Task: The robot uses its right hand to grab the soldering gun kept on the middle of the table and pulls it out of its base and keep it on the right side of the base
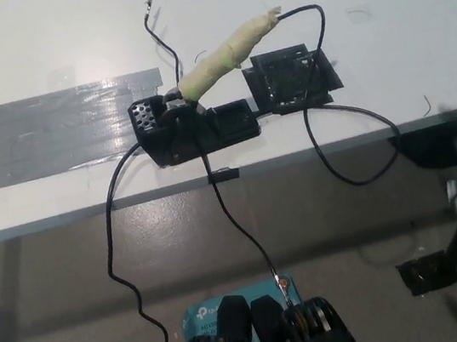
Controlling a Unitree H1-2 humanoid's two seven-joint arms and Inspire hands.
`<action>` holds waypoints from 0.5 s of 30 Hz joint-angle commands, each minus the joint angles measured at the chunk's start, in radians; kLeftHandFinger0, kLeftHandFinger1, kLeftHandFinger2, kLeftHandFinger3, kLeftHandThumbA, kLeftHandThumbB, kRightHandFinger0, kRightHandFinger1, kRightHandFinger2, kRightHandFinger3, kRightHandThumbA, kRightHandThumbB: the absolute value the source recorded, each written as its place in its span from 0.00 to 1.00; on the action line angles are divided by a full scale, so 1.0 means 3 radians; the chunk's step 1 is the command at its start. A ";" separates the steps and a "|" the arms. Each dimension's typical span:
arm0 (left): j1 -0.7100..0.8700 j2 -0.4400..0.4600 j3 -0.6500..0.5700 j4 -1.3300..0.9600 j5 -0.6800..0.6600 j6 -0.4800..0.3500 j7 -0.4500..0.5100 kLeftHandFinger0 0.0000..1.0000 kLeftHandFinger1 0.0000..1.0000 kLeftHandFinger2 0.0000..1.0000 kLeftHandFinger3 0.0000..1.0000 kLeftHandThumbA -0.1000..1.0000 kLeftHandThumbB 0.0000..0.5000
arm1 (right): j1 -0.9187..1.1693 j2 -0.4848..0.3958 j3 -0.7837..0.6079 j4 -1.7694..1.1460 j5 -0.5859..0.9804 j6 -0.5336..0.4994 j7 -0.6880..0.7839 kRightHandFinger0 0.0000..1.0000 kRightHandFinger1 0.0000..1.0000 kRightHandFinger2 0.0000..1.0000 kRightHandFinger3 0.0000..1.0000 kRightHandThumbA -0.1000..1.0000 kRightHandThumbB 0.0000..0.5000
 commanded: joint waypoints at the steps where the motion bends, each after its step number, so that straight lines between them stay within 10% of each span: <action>1: 0.0022 0.0041 -0.0003 -0.0074 0.0004 -0.0003 -0.0070 0.37 0.49 0.60 0.82 0.62 0.52 | -0.0945 -0.0171 -0.0061 -0.0210 -0.0385 0.0263 0.0102 1.00 1.00 1.00 1.00 0.56 0.52; 15: 0.0076 0.0049 -0.0014 -0.0099 0.0012 0.0031 -0.0105 0.34 0.49 0.63 0.84 0.63 0.54 | -0.2359 0.0272 0.0949 0.0889 -0.0599 -0.0084 0.0572 1.00 1.00 1.00 1.00 0.49 0.55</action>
